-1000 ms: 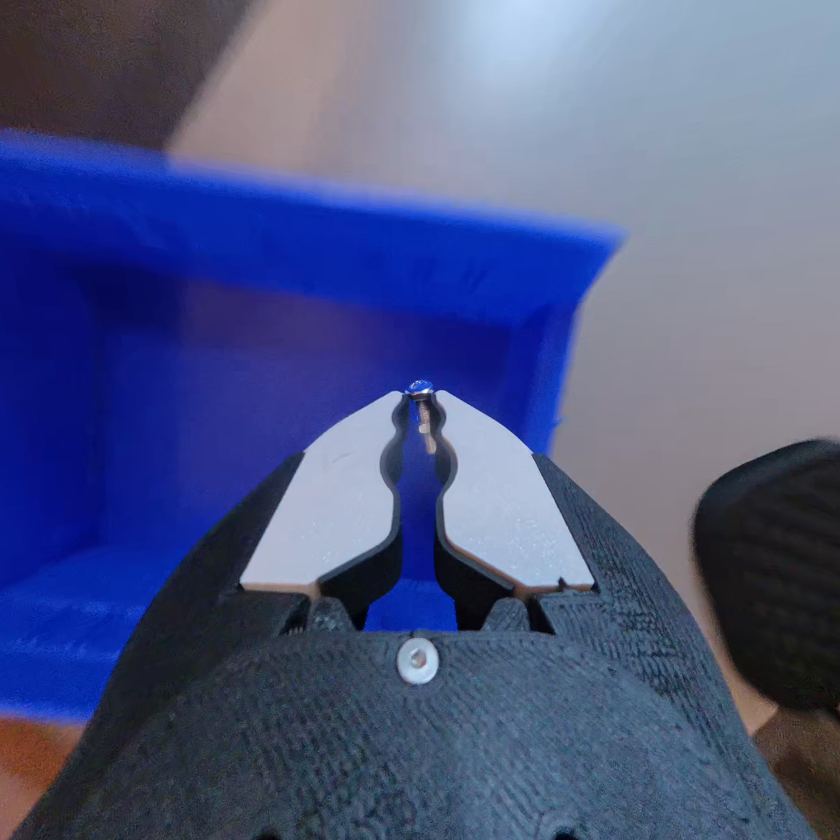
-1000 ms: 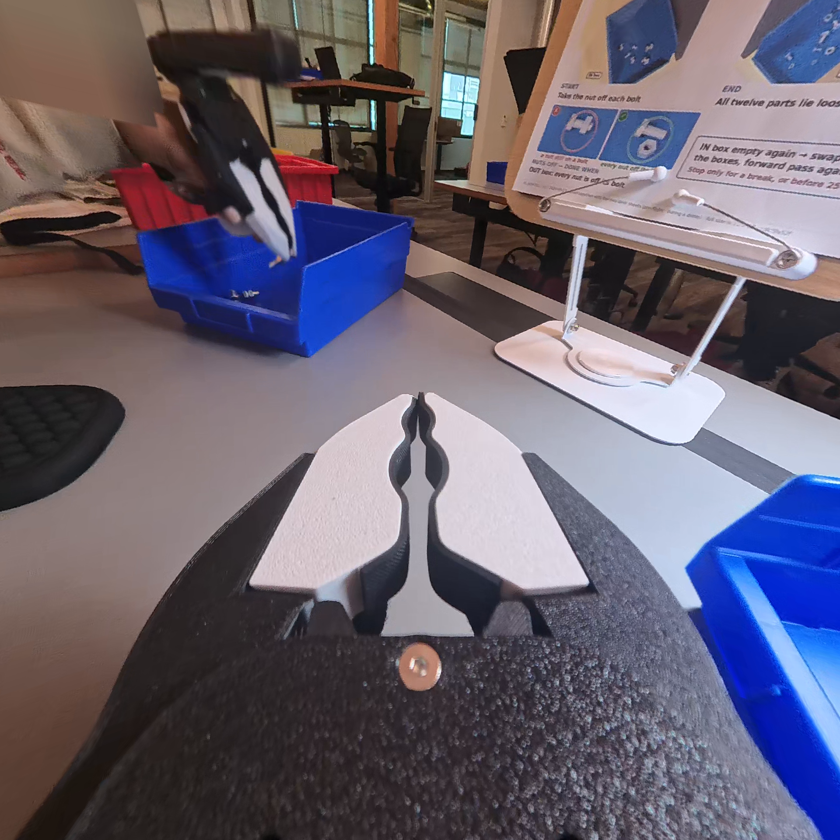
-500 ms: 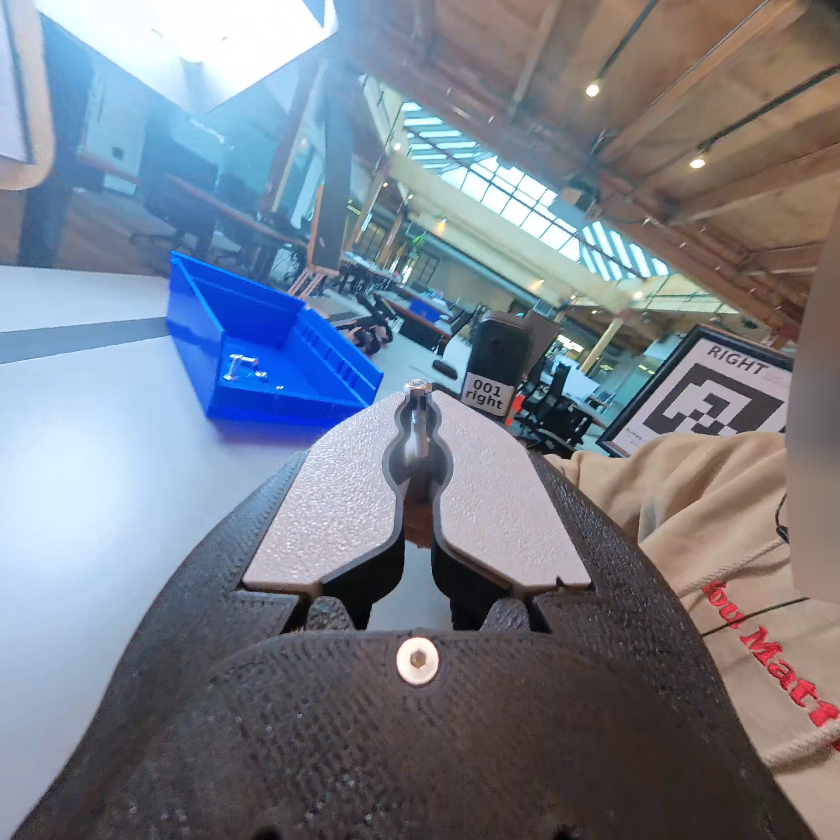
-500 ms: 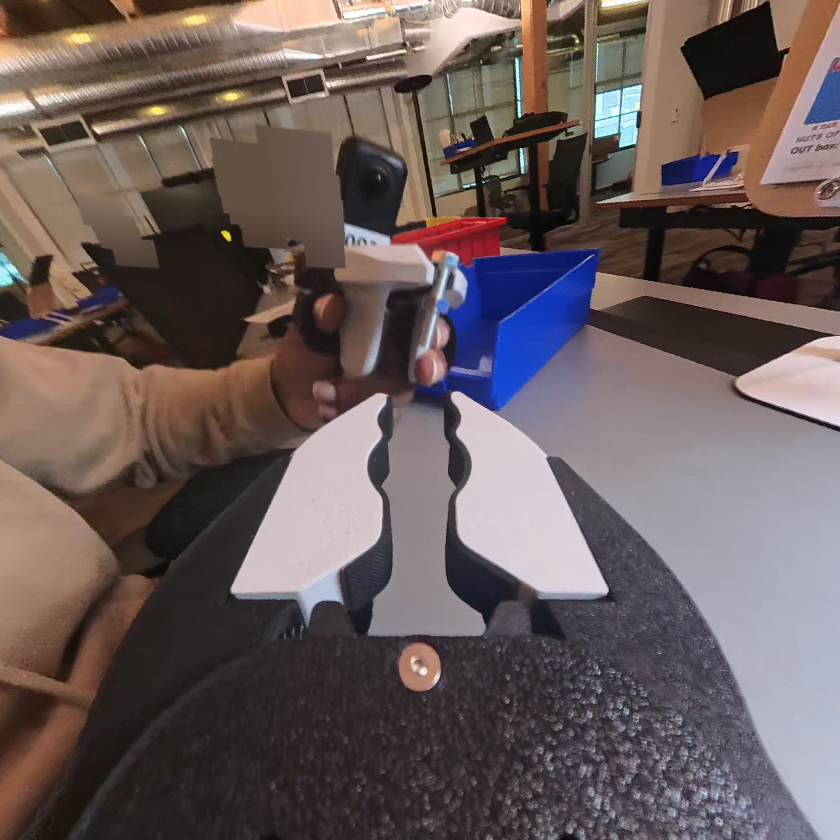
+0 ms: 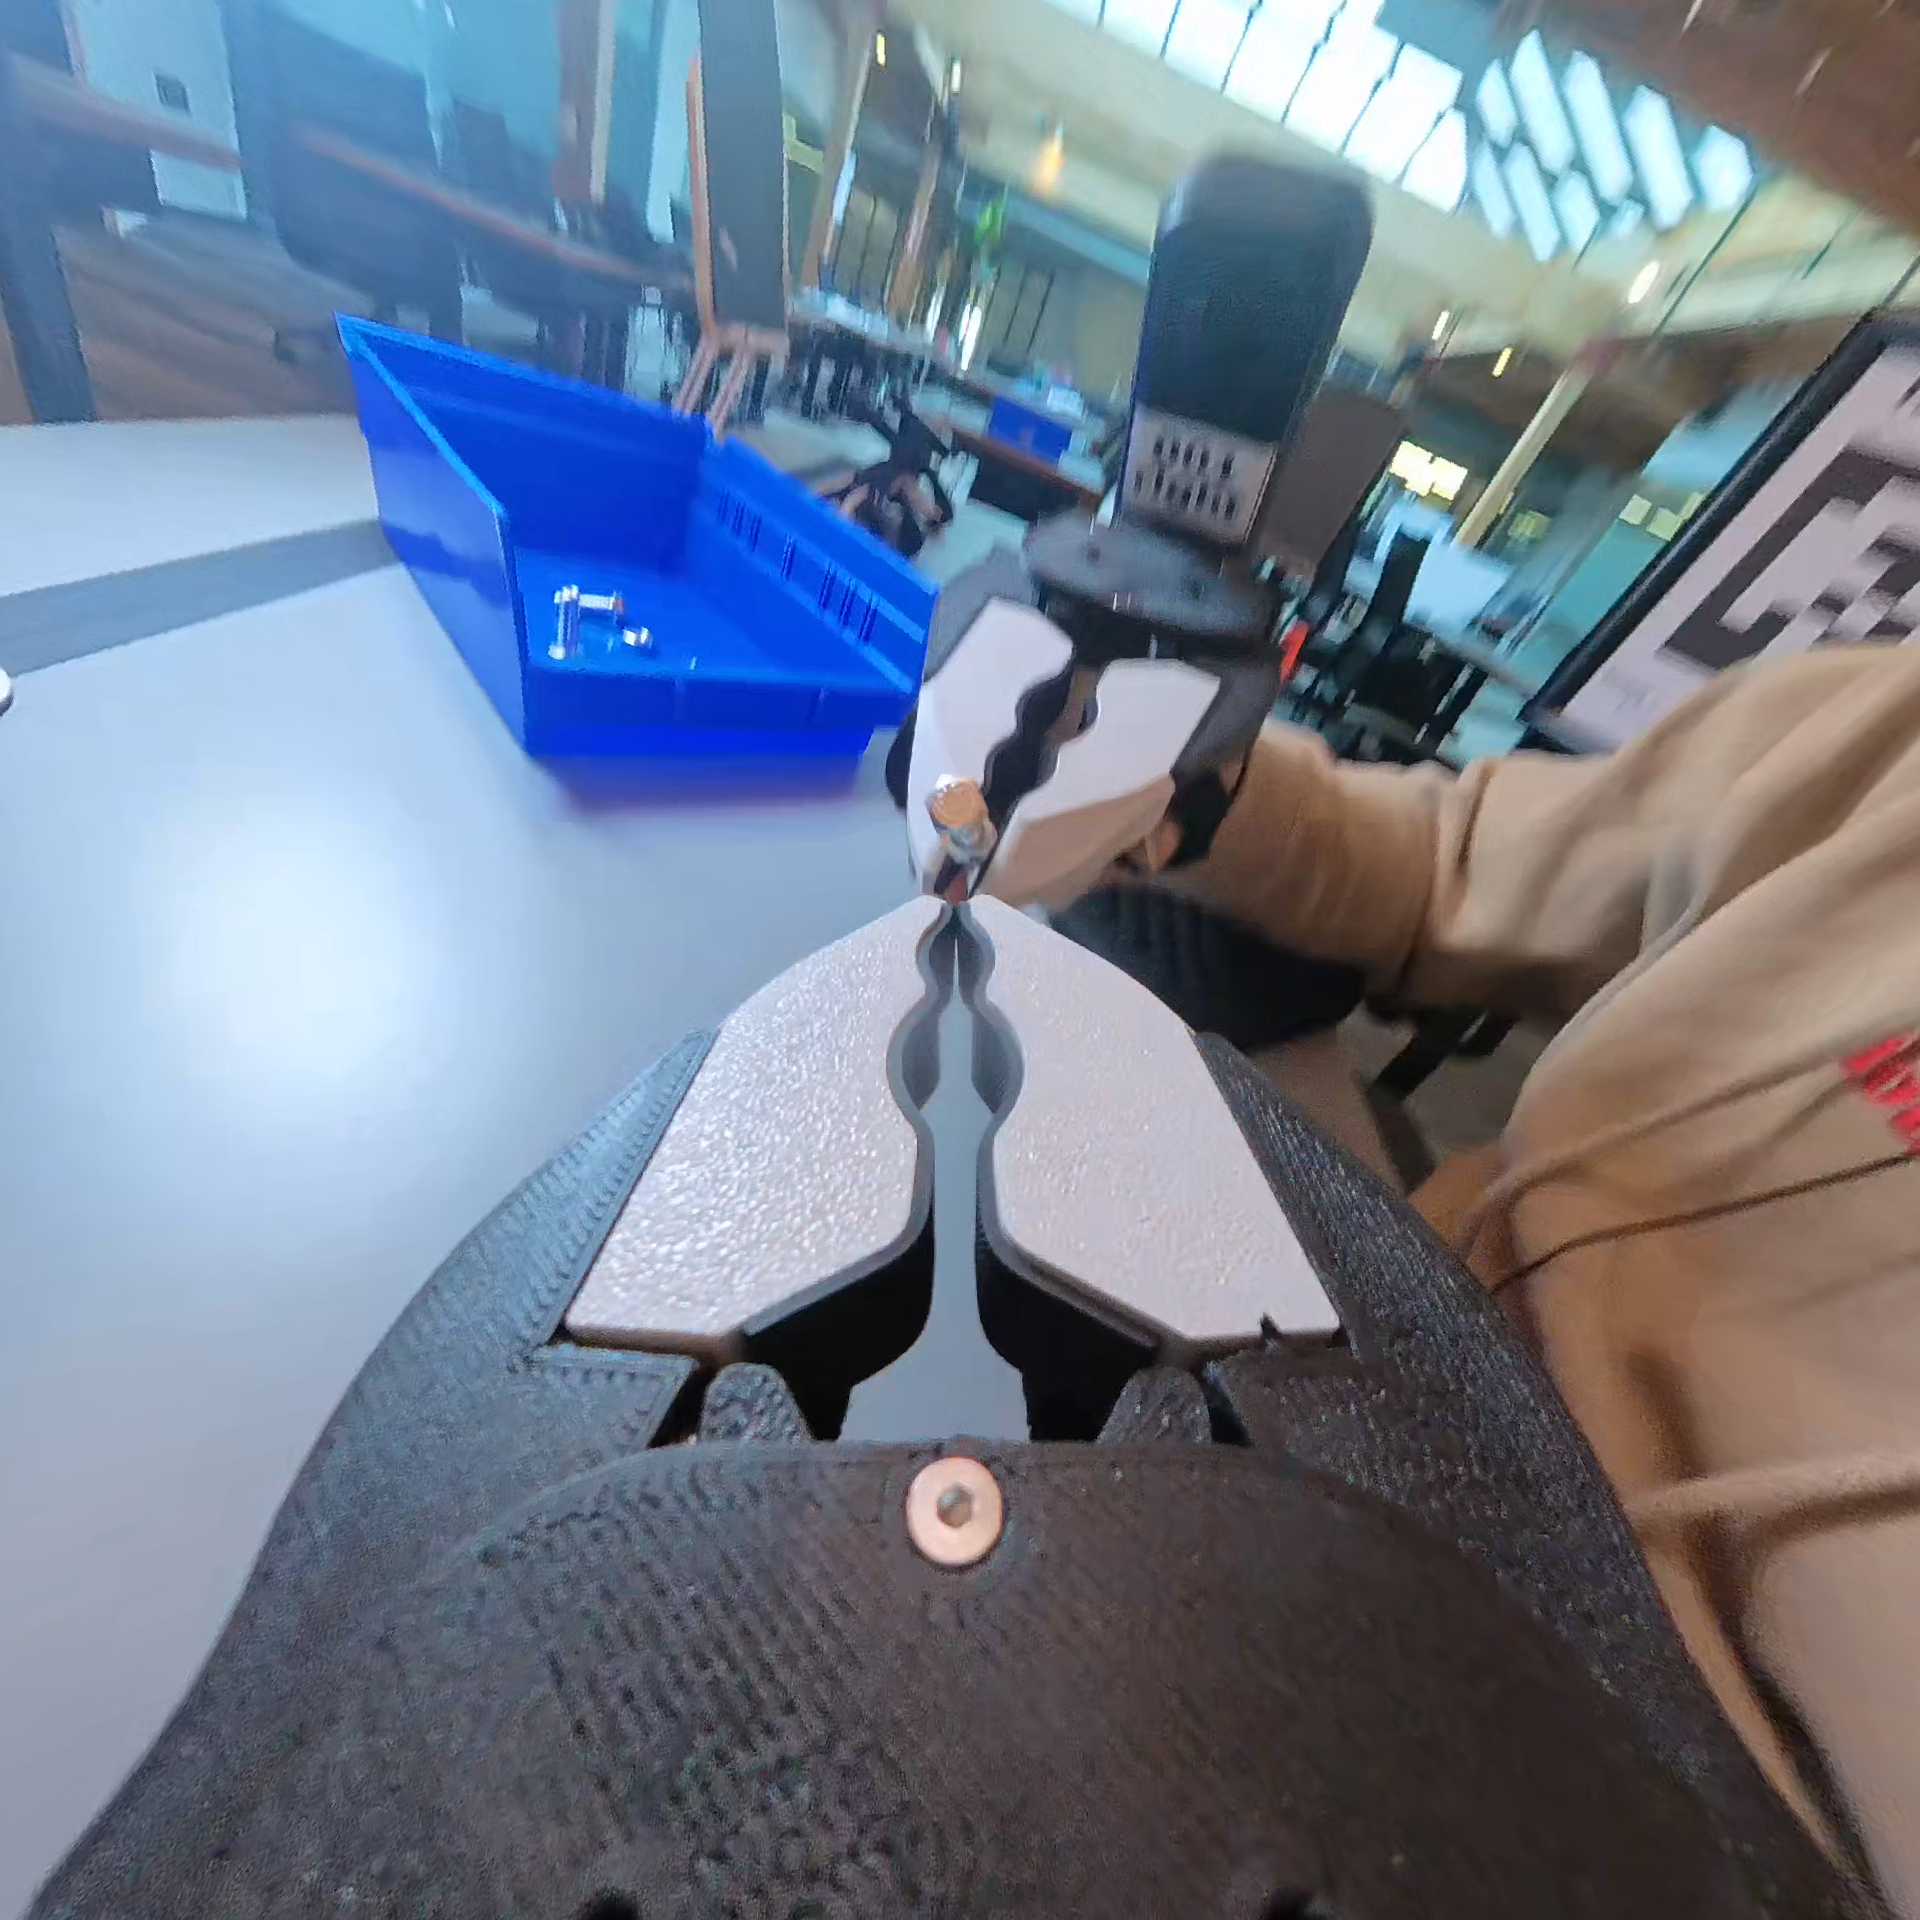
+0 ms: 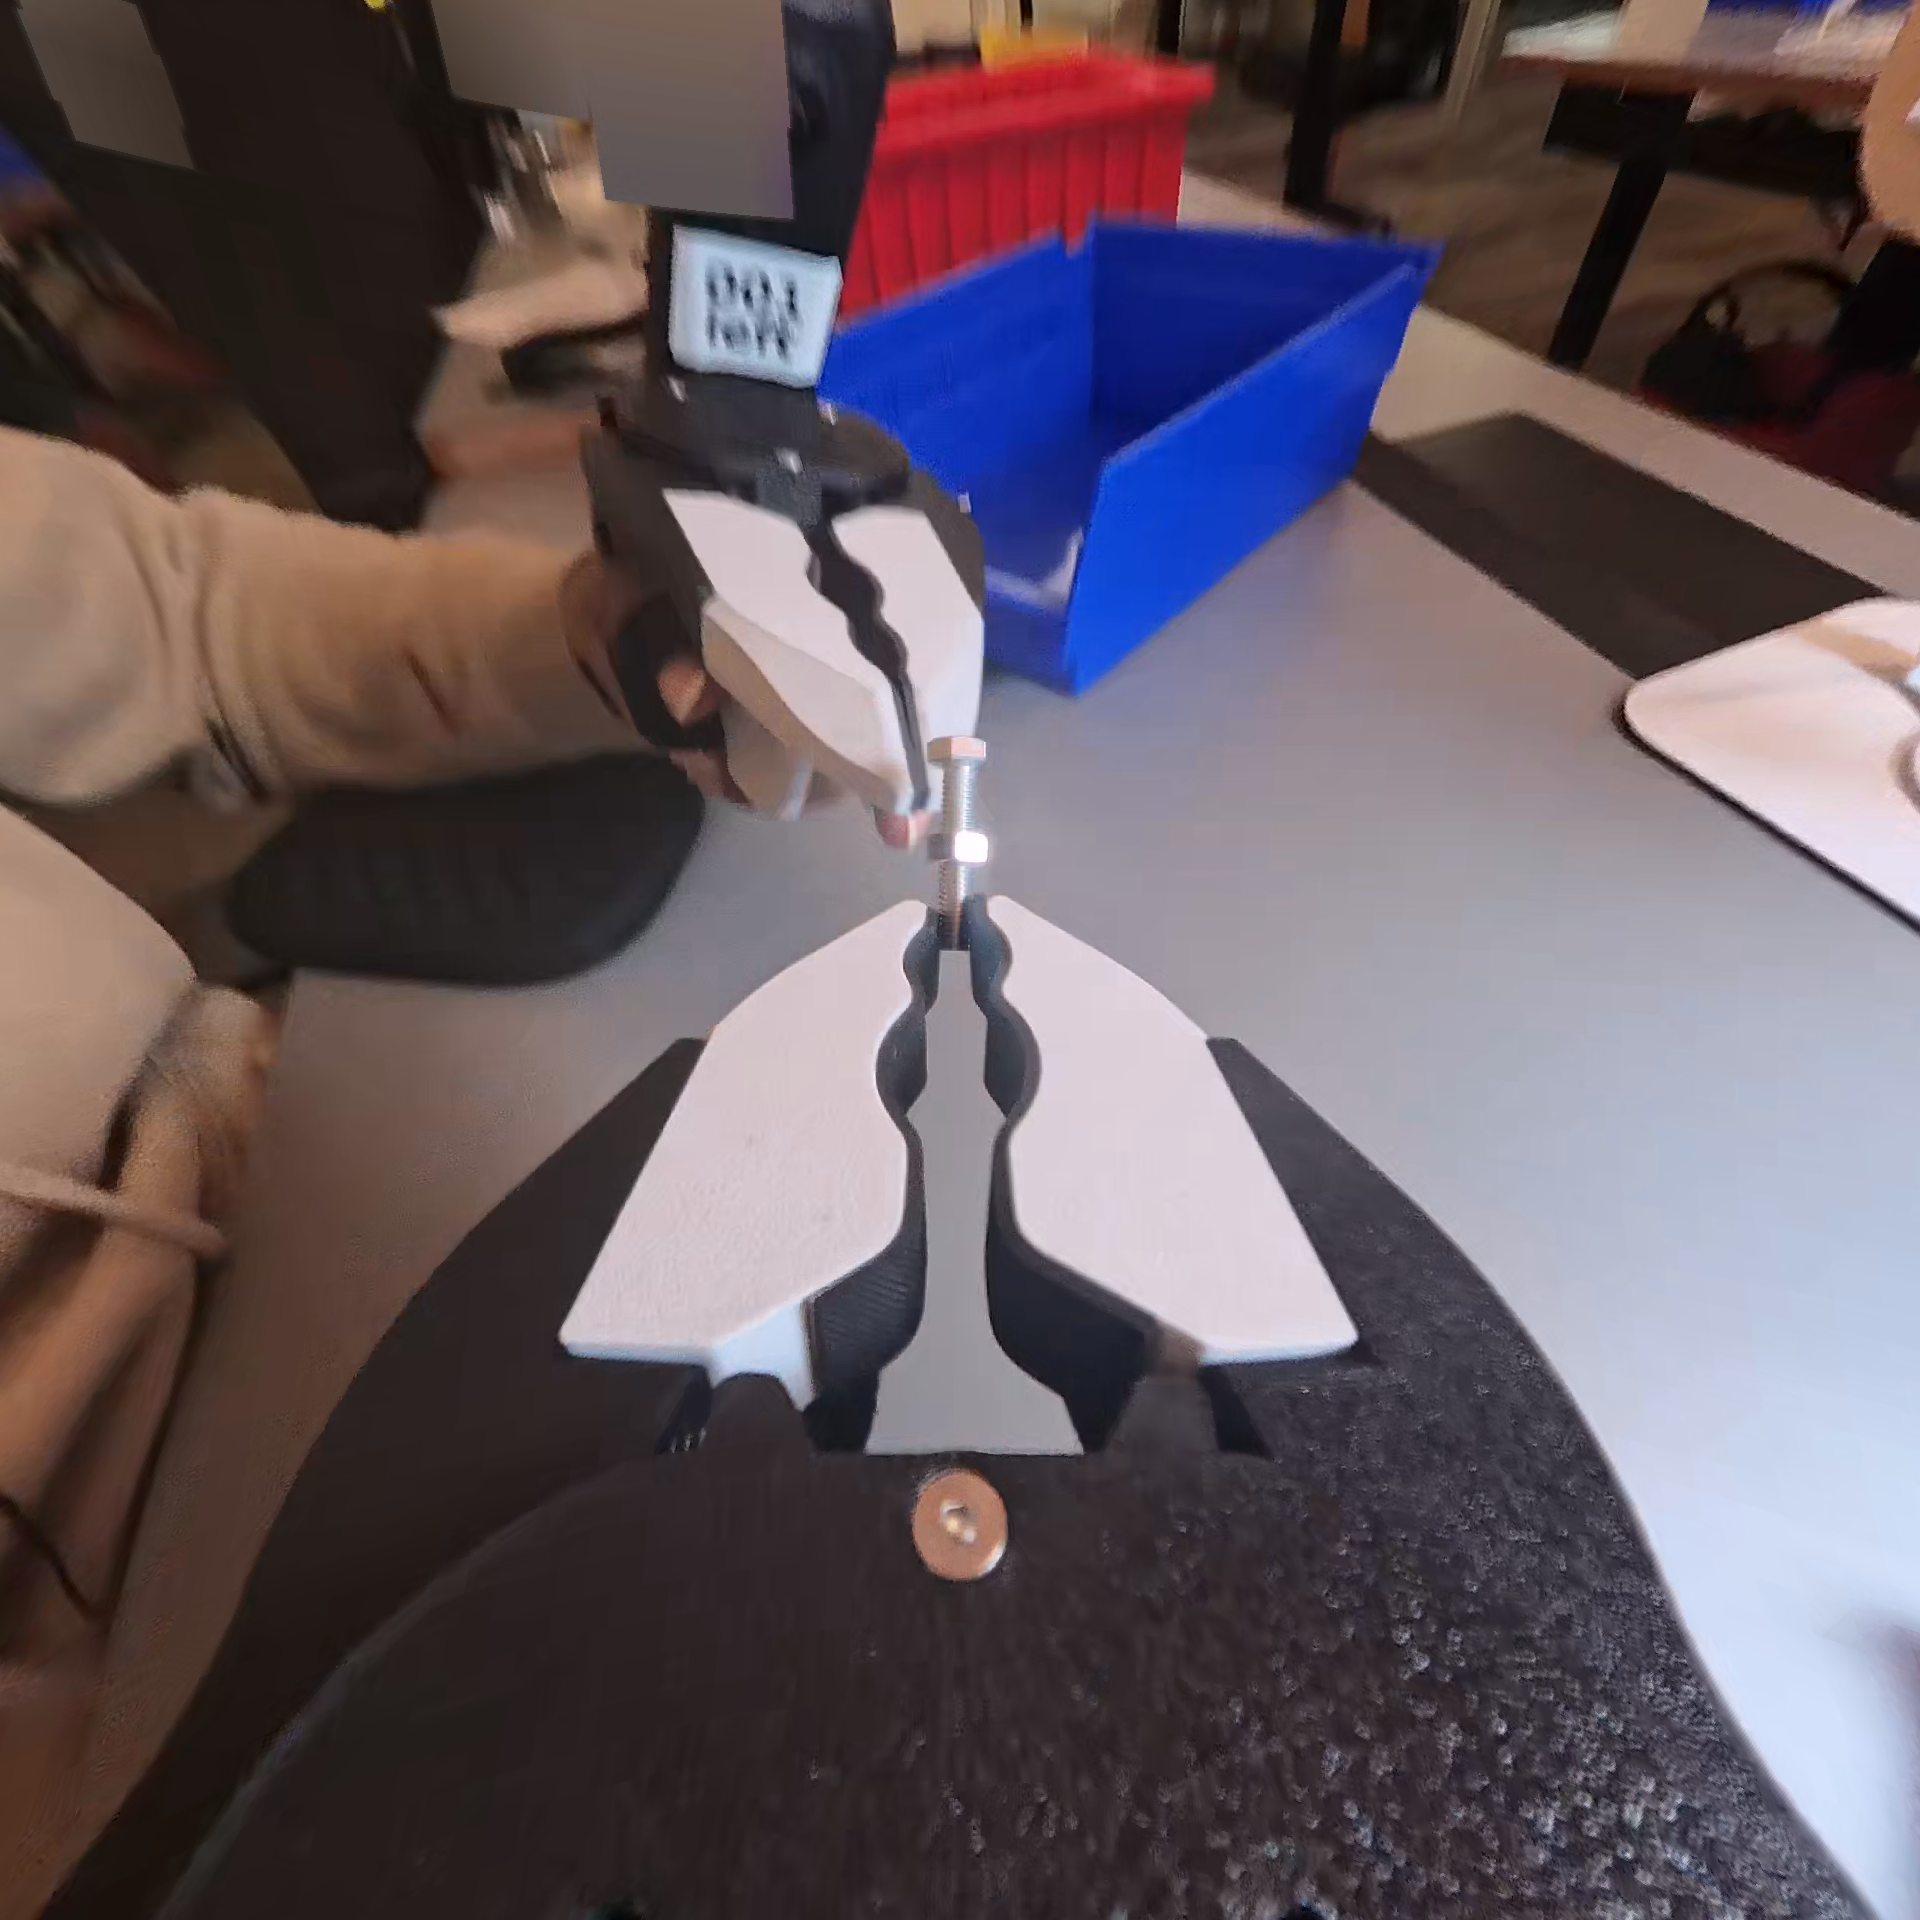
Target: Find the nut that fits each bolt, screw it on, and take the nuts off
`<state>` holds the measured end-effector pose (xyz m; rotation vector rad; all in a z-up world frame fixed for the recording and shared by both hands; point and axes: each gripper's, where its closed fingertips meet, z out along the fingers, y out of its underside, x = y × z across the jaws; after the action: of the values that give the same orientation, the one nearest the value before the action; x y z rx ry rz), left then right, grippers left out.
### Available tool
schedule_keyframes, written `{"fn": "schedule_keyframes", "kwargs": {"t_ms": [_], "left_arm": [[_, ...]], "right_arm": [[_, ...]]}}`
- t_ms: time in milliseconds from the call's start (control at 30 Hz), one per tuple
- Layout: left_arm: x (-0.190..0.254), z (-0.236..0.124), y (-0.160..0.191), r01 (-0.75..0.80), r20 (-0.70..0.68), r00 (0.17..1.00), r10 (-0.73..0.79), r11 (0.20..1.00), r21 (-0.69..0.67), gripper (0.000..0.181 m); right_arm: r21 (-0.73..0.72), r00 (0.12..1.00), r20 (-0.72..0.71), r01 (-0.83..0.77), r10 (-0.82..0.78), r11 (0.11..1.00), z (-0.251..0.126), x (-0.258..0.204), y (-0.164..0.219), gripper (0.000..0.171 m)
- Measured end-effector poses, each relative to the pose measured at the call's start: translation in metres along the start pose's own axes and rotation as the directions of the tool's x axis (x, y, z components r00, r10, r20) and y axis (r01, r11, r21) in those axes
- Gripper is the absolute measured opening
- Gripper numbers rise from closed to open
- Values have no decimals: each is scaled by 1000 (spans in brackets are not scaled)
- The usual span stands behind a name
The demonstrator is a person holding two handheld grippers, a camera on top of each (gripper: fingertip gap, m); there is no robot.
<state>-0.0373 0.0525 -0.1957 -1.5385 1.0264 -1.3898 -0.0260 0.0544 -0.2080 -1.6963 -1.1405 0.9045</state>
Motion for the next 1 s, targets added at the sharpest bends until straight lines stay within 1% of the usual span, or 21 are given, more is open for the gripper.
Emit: {"fn": "schedule_keyframes", "kwargs": {"t_ms": [33, 67, 100, 167, 233, 333, 400, 467, 533, 567, 733, 867, 900, 933, 1000], "left_arm": [[-1, -1, 8, -49, 12, 999, 50, 998, -49, 5], [-4, -1, 13, -105, 47, 993, 110, 990, -93, 14], [-7, -1, 18, -174, 85, 979, 187, 974, -144, 17], [-9, 2, 30, -308, 113, 932, 345, 917, -255, 21], [-10, 6, 45, -391, 104, 884, 455, 844, -368, 22], [-11, 10, 69, -449, 67, 833, 549, 742, -498, 20], [-13, 10, 82, -482, 31, 798, 601, 669, -567, 13], [-15, 10, 88, -504, 22, 769, 639, 628, -593, 10], [-16, 10, 91, -501, 17, 770, 638, 620, -603, 9], [-14, 11, 91, -499, 13, 778, 628, 630, -595, 9], [-5, 15, 91, -449, 1, 846, 533, 714, -537, 6], [1, 15, 92, -436, -26, 870, 492, 743, -508, 6], [2, 15, 92, -427, -33, 879, 476, 753, -502, 9], [3, 14, 92, -422, -40, 883, 468, 754, -503, 13], [4, 13, 89, -427, -37, 881, 472, 758, -492, 13]], "right_arm": [[-82, 1000, 0, 15, -15, 997, -1, 2, 12, 5], [-160, 999, -10, 40, -42, 986, 0, 4, 24, 5], [-229, 997, -21, 69, -76, 971, 1, 6, 37, 5], [-351, 993, -5, 107, -116, 930, 7, 3, 60, 5], [-408, 990, 15, 133, -139, 903, 15, -2, 73, 5], [-434, 983, 33, 178, -182, 883, 23, -8, 80, 5], [-431, 980, 41, 195, -196, 881, 25, -11, 81, 5], [-434, 976, 47, 211, -212, 876, 23, -11, 81, 5], [-397, 976, 60, 214, -208, 892, 22, -14, 75, 5], [-378, 978, 68, 206, -195, 902, 21, -16, 71, 5], [-295, 979, 118, 193, -165, 936, 19, -24, 62, 5], [-281, 981, 148, 165, -127, 945, 19, -28, 62, 5], [-279, 981, 152, 156, -117, 947, 18, -29, 61, 5], [-289, 982, 152, 152, -111, 945, 17, -29, 62, 5], [-328, 981, 148, 170, -127, 929, 16, -28, 68, 5]]}}
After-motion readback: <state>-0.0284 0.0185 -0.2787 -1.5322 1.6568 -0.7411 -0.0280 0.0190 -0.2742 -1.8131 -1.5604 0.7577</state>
